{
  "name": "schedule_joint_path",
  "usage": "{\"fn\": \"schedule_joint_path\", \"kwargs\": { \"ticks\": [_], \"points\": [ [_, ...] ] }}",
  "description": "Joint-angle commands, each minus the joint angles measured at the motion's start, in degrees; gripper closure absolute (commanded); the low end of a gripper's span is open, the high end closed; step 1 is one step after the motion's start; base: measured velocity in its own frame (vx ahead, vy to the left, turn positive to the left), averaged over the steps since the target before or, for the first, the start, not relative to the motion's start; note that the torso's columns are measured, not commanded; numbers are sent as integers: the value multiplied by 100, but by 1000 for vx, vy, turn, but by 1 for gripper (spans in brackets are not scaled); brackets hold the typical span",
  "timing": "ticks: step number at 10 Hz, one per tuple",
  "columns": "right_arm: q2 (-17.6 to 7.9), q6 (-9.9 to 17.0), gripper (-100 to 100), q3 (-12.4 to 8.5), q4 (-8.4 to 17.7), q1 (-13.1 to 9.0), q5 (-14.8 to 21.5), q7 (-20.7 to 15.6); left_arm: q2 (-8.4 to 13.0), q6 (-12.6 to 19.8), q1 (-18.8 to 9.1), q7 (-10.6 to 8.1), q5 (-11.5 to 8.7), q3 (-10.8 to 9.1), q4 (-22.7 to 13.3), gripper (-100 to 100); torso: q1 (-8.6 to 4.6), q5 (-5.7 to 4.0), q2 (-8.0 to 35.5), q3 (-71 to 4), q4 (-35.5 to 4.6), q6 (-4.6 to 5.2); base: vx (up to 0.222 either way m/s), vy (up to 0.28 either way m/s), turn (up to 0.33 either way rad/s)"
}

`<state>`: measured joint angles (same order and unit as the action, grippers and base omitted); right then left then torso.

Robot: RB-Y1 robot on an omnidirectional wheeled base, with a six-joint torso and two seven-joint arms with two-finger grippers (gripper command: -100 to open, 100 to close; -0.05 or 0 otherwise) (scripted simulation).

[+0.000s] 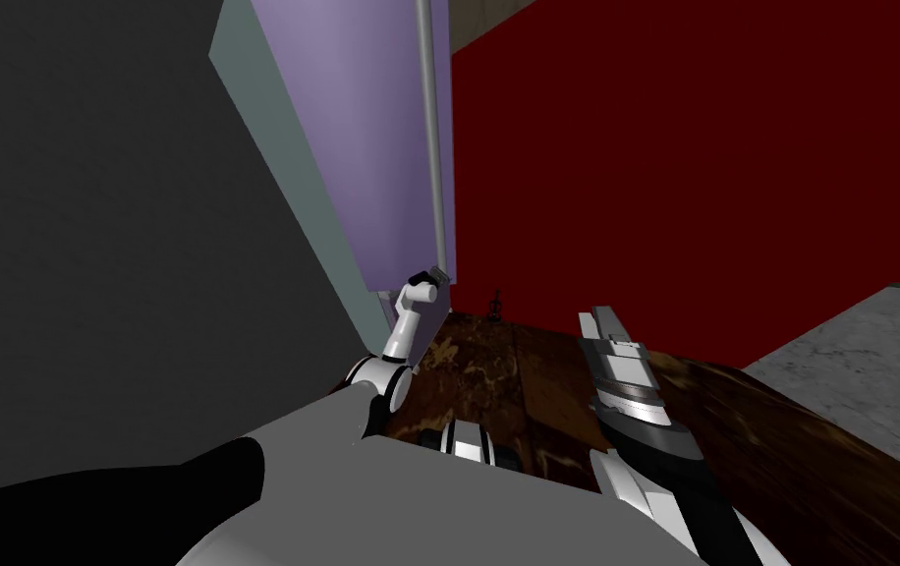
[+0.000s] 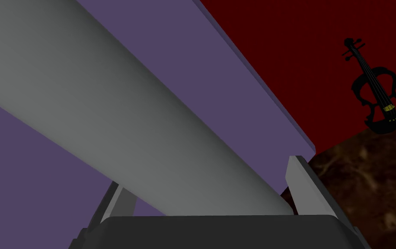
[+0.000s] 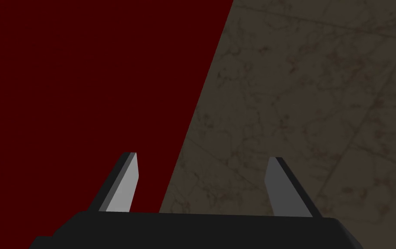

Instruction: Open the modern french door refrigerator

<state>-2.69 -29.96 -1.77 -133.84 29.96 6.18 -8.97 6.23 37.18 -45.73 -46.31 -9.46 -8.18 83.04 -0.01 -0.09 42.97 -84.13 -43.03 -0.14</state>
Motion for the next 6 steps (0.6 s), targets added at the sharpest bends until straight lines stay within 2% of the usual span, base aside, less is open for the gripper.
{"fn": "schedule_joint_path", "kwargs": {
  "ticks": [1, 6],
  "points": [
    [0, 0, 0, 0, 0, 0, 0, 0, -7, -1, 1, -3, 6, 0, -34, 0, -3, 2, -11, -6, 19, -1, 0, 0, 0],
    [0, 0, 0, 0, 0, 1, 0, 0, -21, 46, 64, 2, 7, 14, -83, 0, 0, 7, -61, -40, 63, 13, 0, 0, 0]
  ]
}}
